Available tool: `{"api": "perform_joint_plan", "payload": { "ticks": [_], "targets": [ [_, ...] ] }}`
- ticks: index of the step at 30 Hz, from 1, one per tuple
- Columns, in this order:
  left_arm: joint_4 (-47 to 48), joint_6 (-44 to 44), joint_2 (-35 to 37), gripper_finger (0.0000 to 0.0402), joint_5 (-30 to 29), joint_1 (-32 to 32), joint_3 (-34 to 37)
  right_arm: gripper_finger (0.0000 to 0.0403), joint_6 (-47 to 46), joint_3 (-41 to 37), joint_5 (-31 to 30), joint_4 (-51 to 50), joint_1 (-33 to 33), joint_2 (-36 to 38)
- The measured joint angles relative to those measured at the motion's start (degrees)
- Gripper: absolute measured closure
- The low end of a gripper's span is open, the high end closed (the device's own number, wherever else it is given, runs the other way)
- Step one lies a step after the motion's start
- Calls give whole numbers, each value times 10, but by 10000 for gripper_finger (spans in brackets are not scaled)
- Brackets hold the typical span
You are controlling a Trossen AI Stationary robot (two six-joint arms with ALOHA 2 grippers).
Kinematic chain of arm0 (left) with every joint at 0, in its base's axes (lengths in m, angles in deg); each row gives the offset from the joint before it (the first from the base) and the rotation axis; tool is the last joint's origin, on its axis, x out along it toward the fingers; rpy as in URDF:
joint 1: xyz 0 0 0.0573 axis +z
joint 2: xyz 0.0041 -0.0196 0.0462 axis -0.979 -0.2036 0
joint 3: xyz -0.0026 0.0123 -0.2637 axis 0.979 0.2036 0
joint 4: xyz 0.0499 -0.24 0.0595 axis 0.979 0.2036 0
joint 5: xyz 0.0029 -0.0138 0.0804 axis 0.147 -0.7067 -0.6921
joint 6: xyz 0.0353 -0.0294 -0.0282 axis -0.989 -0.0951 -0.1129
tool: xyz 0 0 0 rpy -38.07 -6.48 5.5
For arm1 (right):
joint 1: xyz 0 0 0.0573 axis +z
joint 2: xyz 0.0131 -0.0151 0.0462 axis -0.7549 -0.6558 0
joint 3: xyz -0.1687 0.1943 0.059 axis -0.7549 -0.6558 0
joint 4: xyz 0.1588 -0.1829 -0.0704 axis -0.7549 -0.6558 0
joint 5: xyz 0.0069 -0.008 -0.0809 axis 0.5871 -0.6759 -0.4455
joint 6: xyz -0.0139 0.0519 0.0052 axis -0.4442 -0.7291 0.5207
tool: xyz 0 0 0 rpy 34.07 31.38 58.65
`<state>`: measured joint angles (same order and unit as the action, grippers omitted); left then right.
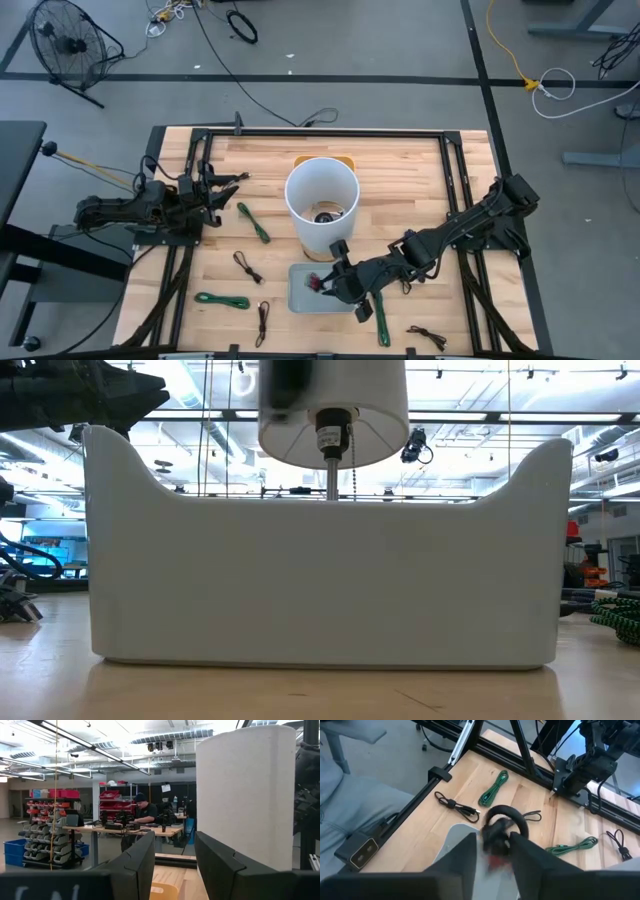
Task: Pick & Place USB Port
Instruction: Put the black charger cable into the white bin, then put the purple charger cable into the yellow bin
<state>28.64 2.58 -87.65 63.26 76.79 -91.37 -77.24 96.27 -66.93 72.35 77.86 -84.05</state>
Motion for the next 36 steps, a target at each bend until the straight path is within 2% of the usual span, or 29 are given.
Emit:
{"api": "perform_joint_plan", "payload": {
  "ticks": [7,15,20,25,29,32,36],
  "targets": [
    [0,0,0,257,0,0,0,248,-2,0,-1,0,0,0],
    [0,0,0,257,0,0,0,253,-2,0,-1,-7,0,0],
    [0,0,0,257,0,0,0,262,-35,0,-17,-78,9,11],
    [0,0,0,257,0,0,0,273,-101,0,-70,-168,33,31],
    [0,0,0,257,0,0,0,280,-178,0,-76,-239,52,50],
    [0,0,0,257,0,0,0,287,-277,0,-105,-328,62,61],
    [0,0,0,257,0,0,0,296,-440,-1,-202,-482,66,65]
  ]
}}
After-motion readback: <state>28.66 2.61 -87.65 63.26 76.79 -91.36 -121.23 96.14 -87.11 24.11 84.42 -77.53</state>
